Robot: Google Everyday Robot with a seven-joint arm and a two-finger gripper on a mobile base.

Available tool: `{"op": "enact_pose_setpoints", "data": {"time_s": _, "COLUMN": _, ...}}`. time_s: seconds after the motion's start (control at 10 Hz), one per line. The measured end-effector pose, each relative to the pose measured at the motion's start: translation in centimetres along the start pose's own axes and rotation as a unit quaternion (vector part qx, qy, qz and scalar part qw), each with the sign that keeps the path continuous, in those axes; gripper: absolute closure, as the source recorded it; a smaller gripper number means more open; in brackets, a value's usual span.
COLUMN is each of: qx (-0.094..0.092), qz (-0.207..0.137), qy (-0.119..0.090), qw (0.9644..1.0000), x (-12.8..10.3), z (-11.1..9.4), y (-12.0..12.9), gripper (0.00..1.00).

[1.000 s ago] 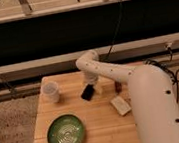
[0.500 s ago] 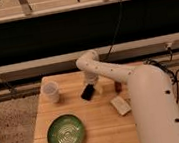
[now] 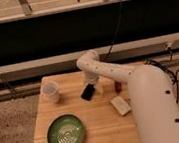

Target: Place the eraser on the white sponge

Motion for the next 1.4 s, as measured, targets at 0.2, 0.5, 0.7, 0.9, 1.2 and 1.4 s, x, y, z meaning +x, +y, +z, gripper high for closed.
{"op": "enact_pose_setpoints", "data": {"time_s": 0.2, "qx": -0.001, "qz": -0.001, "qy": 0.0, "qw": 1.0, "x": 0.06, "z": 0.11, "y": 0.1, "gripper": 0.2}}
{"op": "enact_pose_setpoints", "data": {"time_s": 0.5, "qx": -0.003, "qz": -0.001, "qy": 0.0, "qw": 1.0, "x": 0.18, "z": 0.19, "y": 0.22, "gripper": 0.2}}
{"op": "enact_pose_setpoints", "data": {"time_s": 0.7, "qx": -0.004, "qz": -0.002, "qy": 0.001, "qw": 1.0, "x": 0.32, "z": 0.25, "y": 0.33, "gripper": 0.2}}
{"op": "enact_pose_setpoints", "data": {"time_s": 0.9, "qx": -0.005, "qz": -0.002, "qy": 0.001, "qw": 1.0, "x": 0.41, "z": 0.22, "y": 0.37, "gripper": 0.2}}
{"op": "enact_pose_setpoints", "data": {"time_s": 1.2, "qx": -0.006, "qz": -0.003, "qy": 0.002, "qw": 1.0, "x": 0.52, "z": 0.23, "y": 0.51, "gripper": 0.2}}
{"op": "enact_pose_setpoints", "data": {"time_s": 1.4, "qx": -0.007, "qz": -0.004, "qy": 0.003, "qw": 1.0, "x": 0.64, "z": 0.22, "y": 0.58, "gripper": 0.2}}
